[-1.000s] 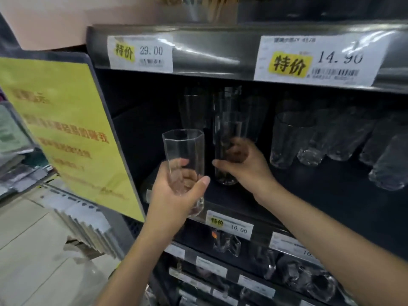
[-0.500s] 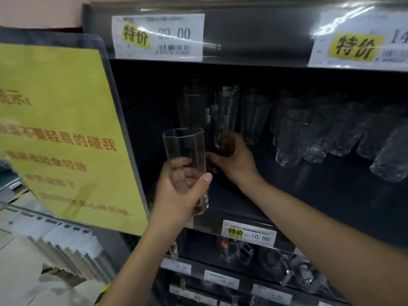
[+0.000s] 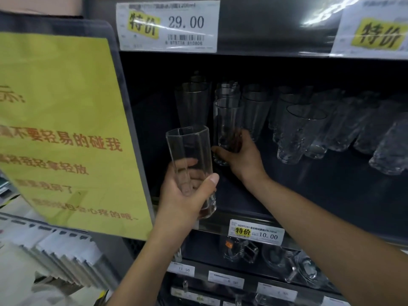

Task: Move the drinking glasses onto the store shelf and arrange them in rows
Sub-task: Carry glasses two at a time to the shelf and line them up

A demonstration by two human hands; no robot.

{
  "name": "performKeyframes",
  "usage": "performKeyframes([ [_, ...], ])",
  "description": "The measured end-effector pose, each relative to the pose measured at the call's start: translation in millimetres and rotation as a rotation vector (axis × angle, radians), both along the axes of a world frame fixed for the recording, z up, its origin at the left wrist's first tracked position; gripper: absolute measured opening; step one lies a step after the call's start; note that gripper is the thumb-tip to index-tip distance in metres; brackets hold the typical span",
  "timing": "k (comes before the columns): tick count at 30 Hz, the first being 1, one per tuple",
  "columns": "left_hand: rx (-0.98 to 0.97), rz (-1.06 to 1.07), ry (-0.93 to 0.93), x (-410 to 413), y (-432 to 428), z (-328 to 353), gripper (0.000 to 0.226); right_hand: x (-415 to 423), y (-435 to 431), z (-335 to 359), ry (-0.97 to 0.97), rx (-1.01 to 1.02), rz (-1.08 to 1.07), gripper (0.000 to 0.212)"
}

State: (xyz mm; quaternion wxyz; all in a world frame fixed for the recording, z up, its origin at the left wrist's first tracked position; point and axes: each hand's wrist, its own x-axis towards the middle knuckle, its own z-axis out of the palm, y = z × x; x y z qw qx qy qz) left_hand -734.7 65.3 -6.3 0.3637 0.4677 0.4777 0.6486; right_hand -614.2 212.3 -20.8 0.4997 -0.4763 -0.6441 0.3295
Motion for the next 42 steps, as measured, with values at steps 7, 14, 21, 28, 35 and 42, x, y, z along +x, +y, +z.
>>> performKeyframes([
  [7,0.010,-0.026,-0.015,0,1,-1,0.038,0,-2,6,0.013,-0.082,-0.037,0.077],
  [14,0.017,-0.030,-0.008,1,-1,0,0.034,0,-5,8,0.022,-0.117,-0.043,0.069],
  [21,0.011,-0.006,0.000,3,0,-2,0.037,0,-6,8,0.001,-0.096,-0.047,0.062],
  [28,0.004,0.023,0.111,7,-2,-2,0.041,0,-7,8,0.009,-0.081,-0.036,0.060],
  [35,-0.003,0.055,0.158,8,-4,-4,0.043,0,-7,9,-0.013,-0.071,-0.040,0.060],
  [42,-0.012,0.057,0.202,10,-6,-1,0.045,7,-14,13,-0.067,-0.118,-0.020,0.065],
])
